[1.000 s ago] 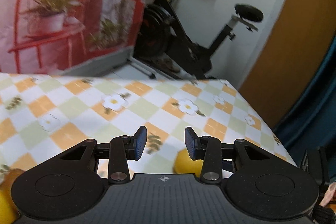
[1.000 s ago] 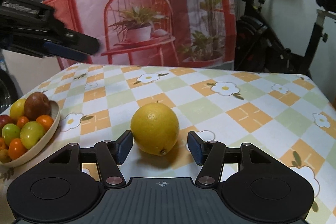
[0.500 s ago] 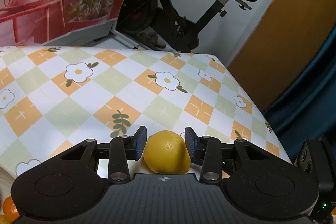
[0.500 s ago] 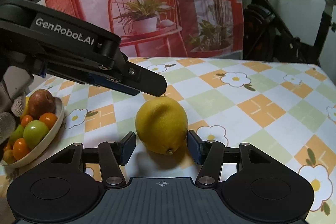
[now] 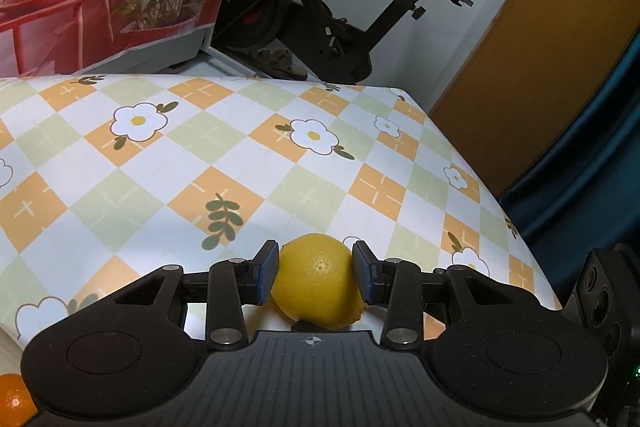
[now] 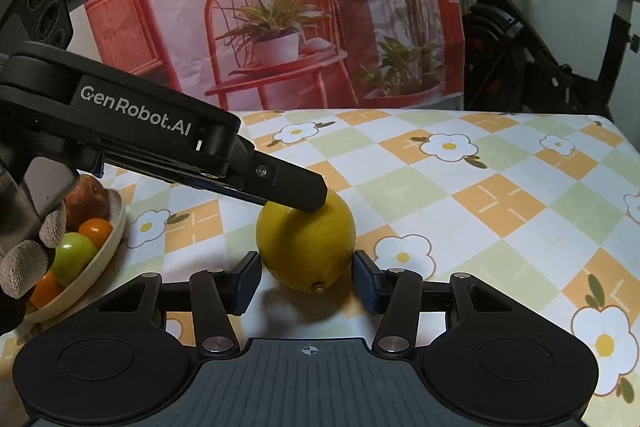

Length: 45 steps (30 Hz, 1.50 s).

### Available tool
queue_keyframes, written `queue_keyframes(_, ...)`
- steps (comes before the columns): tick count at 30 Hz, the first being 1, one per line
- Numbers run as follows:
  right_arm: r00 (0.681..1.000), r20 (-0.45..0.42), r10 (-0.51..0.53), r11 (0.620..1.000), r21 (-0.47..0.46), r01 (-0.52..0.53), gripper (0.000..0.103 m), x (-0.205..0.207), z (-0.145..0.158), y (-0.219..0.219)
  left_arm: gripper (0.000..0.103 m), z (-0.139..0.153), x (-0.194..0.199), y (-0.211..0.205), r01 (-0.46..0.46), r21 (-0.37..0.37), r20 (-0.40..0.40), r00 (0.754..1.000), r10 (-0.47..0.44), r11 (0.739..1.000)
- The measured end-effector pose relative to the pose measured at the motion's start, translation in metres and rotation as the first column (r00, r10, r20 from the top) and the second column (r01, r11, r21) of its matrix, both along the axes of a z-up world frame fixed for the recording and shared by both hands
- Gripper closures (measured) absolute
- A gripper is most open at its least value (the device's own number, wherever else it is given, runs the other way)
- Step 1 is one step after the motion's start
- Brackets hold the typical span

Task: Organize fruits
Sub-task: 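Carry the grapefruit with the left tool onto the fruit pile, release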

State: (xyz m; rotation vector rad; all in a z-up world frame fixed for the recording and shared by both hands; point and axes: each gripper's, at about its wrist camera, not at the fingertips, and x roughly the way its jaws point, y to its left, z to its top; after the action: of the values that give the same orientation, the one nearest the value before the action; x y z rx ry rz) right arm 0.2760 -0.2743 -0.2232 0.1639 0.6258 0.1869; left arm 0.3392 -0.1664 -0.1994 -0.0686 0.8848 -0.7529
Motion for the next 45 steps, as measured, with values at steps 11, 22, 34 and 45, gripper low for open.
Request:
queue_keyframes(11, 0.995, 0.060, 0.080, 0.996, -0.029, -0.079, 0.057, -0.014, 0.005, 0.016, 0.060, 0.009, -0.014, 0.021, 0.000, 0.005, -0.003, 1.000, 0.000, 1.000)
queue_keyframes(22, 0.974, 0.125, 0.189, 0.982, 0.004, -0.191, 0.057, -0.007, 0.041, 0.085, 0.060, 0.048, -0.028, 0.096, -0.084, 0.013, 0.049, 0.995, 0.084, 0.996)
queue_keyframes(34, 0.928, 0.097, 0.358, 0.933, -0.022, -0.358, 0.057, 0.017, 0.061, 0.179, 0.060, 0.062, -0.042, 0.181, -0.210, 0.024, 0.062, 0.976, 0.208, 0.977)
queue_keyframes(45, 0.923, 0.054, 0.381, 0.923, -0.087, -0.376, 0.060, 0.013, 0.055, 0.213, 0.063, 0.037, -0.041, 0.205, -0.239, -0.006, 0.010, 0.971, 0.239, 0.971)
